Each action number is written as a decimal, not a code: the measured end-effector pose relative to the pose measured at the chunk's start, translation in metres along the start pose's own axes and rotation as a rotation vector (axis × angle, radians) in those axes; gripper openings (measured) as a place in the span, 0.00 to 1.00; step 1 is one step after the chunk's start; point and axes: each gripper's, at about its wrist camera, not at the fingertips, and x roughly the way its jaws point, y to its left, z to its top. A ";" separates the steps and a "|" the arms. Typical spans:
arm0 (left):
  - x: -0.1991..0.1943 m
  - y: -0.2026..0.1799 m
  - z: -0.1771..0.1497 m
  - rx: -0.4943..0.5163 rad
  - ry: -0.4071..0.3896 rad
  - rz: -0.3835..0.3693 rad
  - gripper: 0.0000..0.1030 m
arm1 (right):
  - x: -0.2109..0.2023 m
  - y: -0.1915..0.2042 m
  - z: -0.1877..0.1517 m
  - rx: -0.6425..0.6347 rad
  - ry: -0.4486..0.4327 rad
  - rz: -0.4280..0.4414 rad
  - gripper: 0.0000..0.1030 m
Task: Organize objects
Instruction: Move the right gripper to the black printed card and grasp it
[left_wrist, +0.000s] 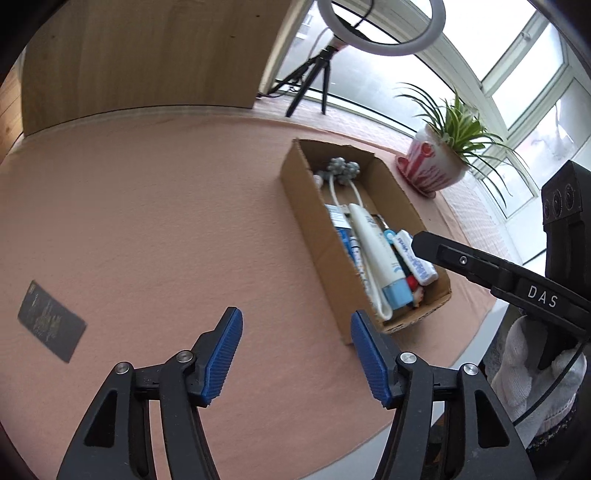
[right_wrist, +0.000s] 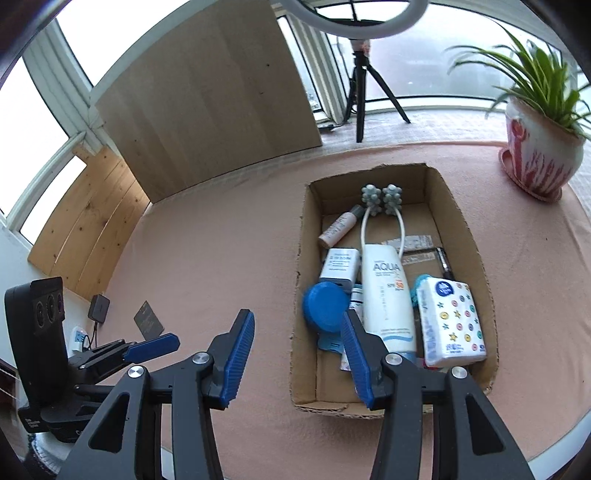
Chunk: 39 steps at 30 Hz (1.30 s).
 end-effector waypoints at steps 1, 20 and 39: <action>-0.007 0.010 -0.003 -0.015 -0.007 0.010 0.64 | 0.002 0.012 0.000 -0.030 -0.006 -0.004 0.44; -0.118 0.180 -0.085 -0.316 -0.135 0.204 0.65 | 0.081 0.176 -0.015 -0.336 0.040 0.111 0.44; -0.150 0.241 -0.118 -0.379 -0.141 0.257 0.65 | 0.208 0.269 -0.027 -0.539 0.341 0.137 0.45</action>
